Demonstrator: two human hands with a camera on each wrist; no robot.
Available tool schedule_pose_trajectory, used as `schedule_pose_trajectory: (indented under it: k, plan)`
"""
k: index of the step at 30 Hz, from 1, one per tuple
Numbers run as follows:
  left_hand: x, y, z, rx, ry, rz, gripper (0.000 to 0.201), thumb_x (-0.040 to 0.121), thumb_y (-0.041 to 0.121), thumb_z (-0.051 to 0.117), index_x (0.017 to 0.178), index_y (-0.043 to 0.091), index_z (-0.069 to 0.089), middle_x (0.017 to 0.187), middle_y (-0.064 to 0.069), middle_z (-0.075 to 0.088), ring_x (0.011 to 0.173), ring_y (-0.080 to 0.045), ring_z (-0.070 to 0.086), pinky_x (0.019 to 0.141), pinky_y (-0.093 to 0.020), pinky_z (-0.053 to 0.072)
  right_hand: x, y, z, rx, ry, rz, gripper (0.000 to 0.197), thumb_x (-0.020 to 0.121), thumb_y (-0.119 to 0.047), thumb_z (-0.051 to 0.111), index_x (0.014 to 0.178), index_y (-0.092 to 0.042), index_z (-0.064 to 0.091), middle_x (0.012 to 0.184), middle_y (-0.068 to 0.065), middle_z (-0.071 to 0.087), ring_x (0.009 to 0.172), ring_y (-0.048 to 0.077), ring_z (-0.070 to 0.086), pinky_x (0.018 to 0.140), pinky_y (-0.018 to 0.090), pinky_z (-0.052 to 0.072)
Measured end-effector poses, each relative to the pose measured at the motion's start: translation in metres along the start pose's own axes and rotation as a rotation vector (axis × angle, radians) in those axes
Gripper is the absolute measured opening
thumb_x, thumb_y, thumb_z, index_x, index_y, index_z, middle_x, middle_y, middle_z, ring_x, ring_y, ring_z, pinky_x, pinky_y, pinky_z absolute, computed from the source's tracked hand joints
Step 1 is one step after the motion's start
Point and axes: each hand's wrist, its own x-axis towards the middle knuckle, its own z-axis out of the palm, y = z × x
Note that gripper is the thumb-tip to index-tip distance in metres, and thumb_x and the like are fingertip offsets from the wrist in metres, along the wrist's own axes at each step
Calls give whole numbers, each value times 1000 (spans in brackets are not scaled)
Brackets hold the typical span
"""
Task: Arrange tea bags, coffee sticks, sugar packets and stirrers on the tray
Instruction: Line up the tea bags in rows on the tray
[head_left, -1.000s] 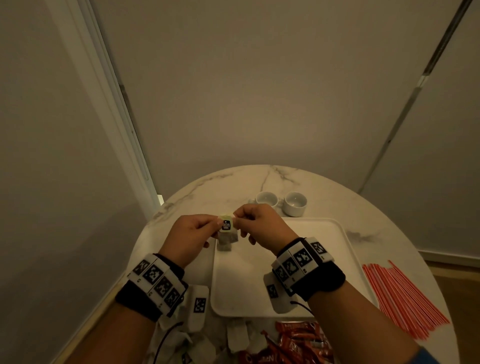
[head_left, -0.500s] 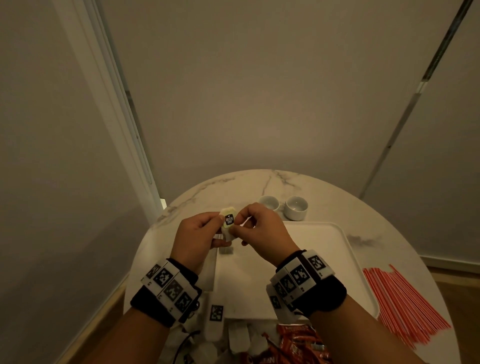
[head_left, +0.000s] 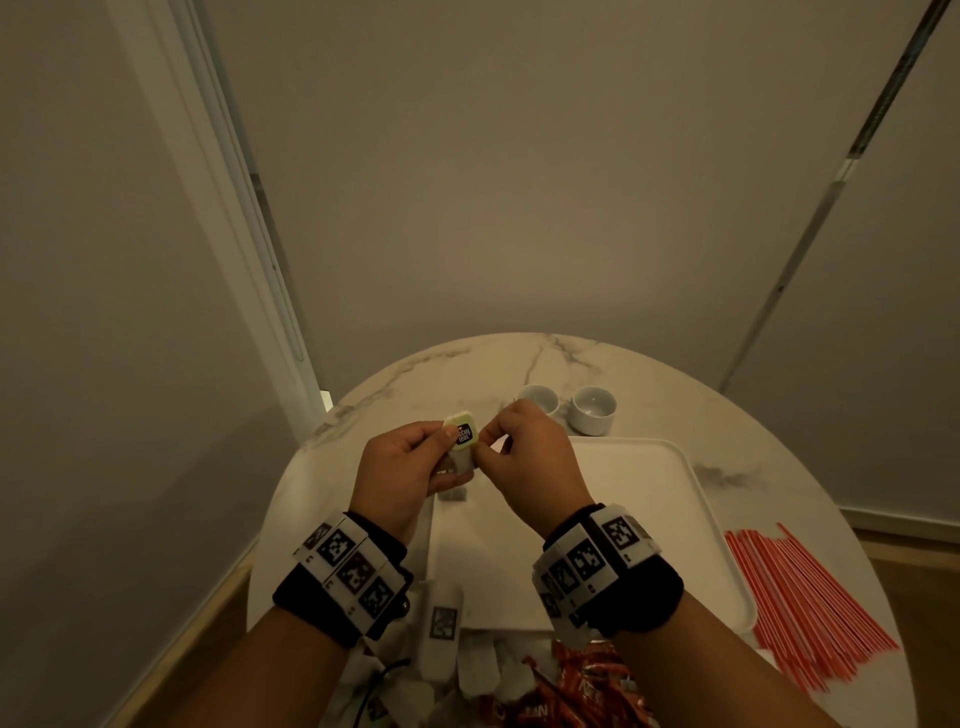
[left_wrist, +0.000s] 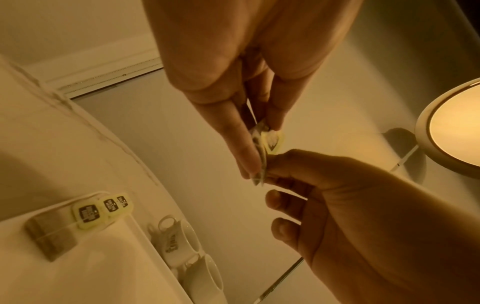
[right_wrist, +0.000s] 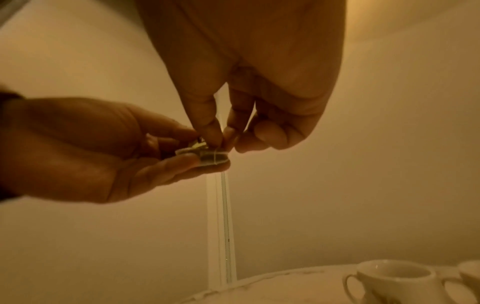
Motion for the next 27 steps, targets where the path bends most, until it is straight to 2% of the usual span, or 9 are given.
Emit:
schedule_pose_trajectory:
  k: [3,5,7,9,12,16,20,24,27]
  plan:
    - [-1,-3,-1,6,-4,-22,18,93,9,56,101,-2,69,98,-35,64,84,-35,66,70,-35,60,-2,1,3,-77,15,-23,9,84,-26,65,77,-20,62,88,-11,49,71,6,47,65,18,38]
    - [-1,-2,-1,18,4,-6,18,92,8,57,101,-2,69,97,-28,68,83,-32,70,72,-37,60,-3,1,4,-33,22,-10,9,84,-23,65,77,-20,61,89,-10,49,69,4,46,62,14,34]
    - [1,-1,-4,68,18,30,16,91,7,59,100,-1,70,98,-21,70,83,-30,71,75,-39,60,-1,0,2,91,17,57,13,83,-21,65,72,-22,58,89,-8,51,69,3,47,62,12,32]
    - [4,-2,-7,137,36,69,15,90,5,61,98,-1,72,100,-20,69,85,-30,71,77,-43,59,1,-3,-1,255,-3,161,19,82,-19,65,65,-25,56,86,-5,54,70,2,47,65,15,33]
    - [5,-4,-10,261,35,140,12,89,6,63,93,4,75,95,-16,69,84,-32,70,75,-41,60,1,-11,-6,466,-31,260,24,82,-14,64,60,-20,58,76,-2,57,65,4,49,63,20,38]
    - [3,-6,-9,394,0,247,10,88,17,67,88,19,77,83,-7,69,77,-26,69,71,-40,60,0,-13,-4,498,-31,189,22,80,-18,70,61,-26,64,94,3,61,80,12,58,70,25,45]
    - [3,-5,-5,270,41,180,14,90,10,62,94,10,76,89,-11,72,83,-28,70,75,-43,60,-5,-7,2,283,-63,109,12,83,-27,70,73,-24,66,101,0,53,87,5,48,75,14,35]
    - [3,-1,-2,138,21,88,16,91,8,60,95,5,75,91,-17,73,89,-36,69,79,-47,58,-11,0,9,213,-34,64,9,82,-26,72,75,-22,68,100,-2,51,101,12,49,87,20,38]
    - [1,2,-1,38,-11,8,18,92,9,57,98,0,72,94,-22,72,93,-39,68,83,-51,57,-14,0,8,250,39,69,11,80,-24,74,73,-18,69,97,-6,51,97,6,50,82,17,40]
